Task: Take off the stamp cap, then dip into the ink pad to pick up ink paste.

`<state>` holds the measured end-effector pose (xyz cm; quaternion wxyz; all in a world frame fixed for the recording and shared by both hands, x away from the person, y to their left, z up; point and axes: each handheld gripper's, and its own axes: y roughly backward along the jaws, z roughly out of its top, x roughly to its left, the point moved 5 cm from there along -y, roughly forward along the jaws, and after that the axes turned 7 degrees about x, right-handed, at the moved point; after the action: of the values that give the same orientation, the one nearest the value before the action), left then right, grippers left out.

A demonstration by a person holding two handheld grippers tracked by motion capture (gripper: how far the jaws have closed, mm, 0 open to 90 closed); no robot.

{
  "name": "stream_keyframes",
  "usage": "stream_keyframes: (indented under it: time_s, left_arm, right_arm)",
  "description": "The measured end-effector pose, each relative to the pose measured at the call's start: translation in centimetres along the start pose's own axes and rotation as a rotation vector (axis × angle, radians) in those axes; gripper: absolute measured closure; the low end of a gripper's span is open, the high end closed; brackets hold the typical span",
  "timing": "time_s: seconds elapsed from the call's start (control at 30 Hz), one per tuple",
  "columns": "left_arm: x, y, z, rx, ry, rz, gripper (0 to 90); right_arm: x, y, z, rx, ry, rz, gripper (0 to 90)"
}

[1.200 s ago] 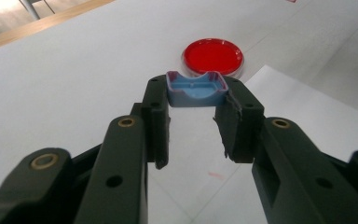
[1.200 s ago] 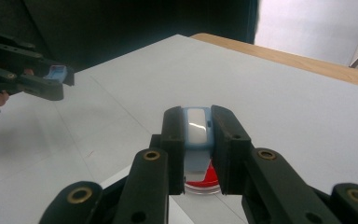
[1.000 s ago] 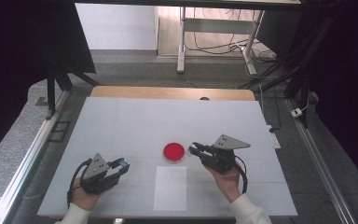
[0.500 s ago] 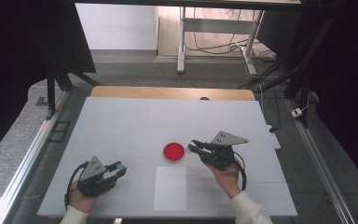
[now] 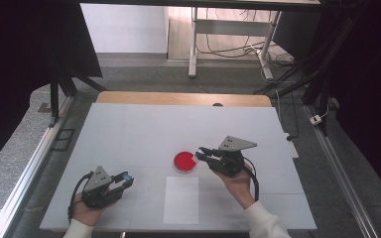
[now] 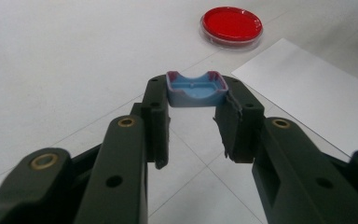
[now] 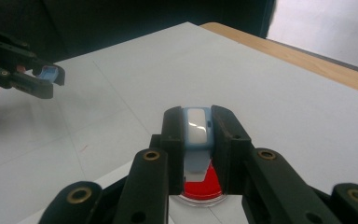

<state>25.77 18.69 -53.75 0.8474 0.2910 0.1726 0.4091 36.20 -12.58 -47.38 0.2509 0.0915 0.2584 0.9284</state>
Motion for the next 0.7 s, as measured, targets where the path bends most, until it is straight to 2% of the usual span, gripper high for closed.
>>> stream_keyframes:
  time_s: [0.7]
  left_arm:
    - [-0.2, -0.1, 0.1, 0.004, -0.008, -0.002, 65.3]
  right_arm:
    - [0.0, -2.2, 0.8, 0.041, 0.004, 0.031, 74.9]
